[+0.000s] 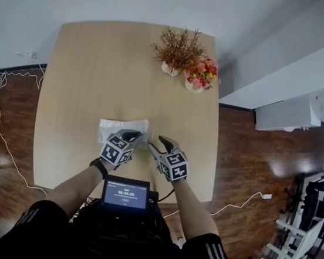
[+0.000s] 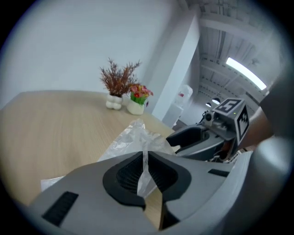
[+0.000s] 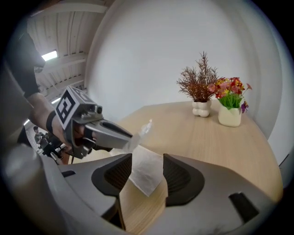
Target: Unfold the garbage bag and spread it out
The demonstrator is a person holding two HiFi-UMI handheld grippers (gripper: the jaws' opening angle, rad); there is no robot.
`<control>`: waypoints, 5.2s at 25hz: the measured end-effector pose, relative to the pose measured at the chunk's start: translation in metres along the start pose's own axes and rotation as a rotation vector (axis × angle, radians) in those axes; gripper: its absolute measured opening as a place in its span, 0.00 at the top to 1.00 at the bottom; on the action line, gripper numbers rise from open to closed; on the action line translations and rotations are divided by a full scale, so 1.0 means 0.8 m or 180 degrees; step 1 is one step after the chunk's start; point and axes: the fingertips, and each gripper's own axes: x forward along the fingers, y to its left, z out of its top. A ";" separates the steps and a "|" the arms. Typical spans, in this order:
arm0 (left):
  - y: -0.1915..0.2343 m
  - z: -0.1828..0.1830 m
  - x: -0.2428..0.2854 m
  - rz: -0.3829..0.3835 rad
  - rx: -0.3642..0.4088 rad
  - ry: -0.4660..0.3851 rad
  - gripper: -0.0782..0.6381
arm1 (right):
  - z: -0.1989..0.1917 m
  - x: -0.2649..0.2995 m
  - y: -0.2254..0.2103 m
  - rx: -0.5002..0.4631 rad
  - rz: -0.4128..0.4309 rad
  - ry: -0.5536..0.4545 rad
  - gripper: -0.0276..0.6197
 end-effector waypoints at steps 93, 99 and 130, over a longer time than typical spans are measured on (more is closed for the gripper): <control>0.165 -0.100 -0.055 0.0515 0.1142 0.1269 0.73 | -0.084 0.091 0.013 -0.1097 0.0181 0.1149 0.58; 0.163 -0.124 -0.042 0.0519 0.1118 0.1479 0.74 | -0.085 0.090 0.013 -0.1092 0.0195 0.1106 0.58; 0.080 -0.085 -0.077 0.0682 0.2319 0.0807 0.89 | 0.034 0.108 0.070 -0.2585 0.0560 0.0740 0.63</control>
